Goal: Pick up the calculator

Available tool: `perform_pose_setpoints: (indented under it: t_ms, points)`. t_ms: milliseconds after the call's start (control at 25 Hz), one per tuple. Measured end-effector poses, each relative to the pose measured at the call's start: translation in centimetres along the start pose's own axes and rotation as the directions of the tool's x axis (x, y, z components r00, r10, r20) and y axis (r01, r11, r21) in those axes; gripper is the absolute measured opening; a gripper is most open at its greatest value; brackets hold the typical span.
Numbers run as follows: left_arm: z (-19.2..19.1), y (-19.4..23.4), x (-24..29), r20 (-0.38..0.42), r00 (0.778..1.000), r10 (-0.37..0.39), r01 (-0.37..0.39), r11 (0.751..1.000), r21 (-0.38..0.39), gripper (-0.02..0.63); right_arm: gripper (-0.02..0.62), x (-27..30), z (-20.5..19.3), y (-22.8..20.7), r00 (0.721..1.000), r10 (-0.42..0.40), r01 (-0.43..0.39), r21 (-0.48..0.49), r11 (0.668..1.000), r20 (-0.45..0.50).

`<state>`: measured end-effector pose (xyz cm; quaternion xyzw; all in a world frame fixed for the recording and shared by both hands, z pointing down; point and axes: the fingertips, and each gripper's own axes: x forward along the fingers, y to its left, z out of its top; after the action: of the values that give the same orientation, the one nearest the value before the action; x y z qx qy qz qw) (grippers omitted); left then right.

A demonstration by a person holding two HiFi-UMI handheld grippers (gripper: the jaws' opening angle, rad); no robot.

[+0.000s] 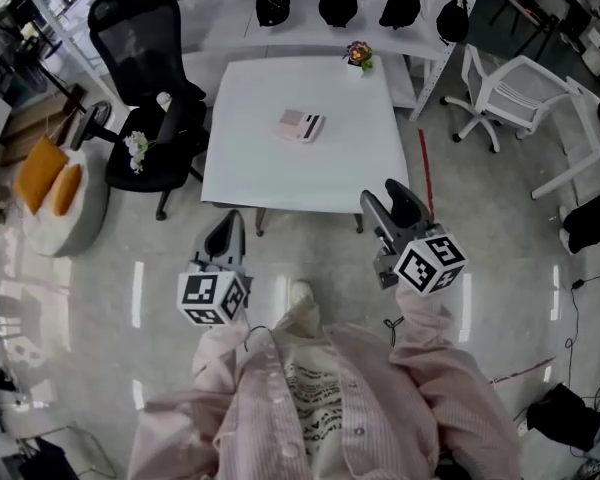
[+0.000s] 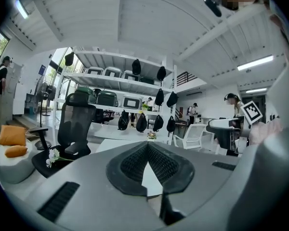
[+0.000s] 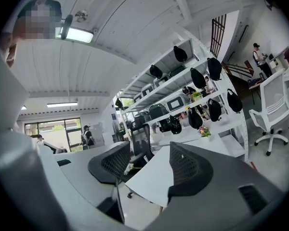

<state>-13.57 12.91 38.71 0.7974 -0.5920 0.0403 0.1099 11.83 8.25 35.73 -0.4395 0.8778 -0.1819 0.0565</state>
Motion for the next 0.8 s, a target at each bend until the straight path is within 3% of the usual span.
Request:
perform_pose_setpoints:
  t_ms: [440,800]
  points:
    - [1.6,4.1,8.5,-0.013,0.999,-0.052,0.052,0.999,0.001,0.001,0.230,7.6,0.4,-3.4,0.999,-0.035,0.035,0.024,0.999,-0.022]
    - [0.6,5.2,11.0,-0.046,0.997,-0.065,0.065,0.998,-0.016,0.000,0.230,10.1,-0.8,-4.9,0.997,-0.044,0.047,0.051,0.998,-0.060]
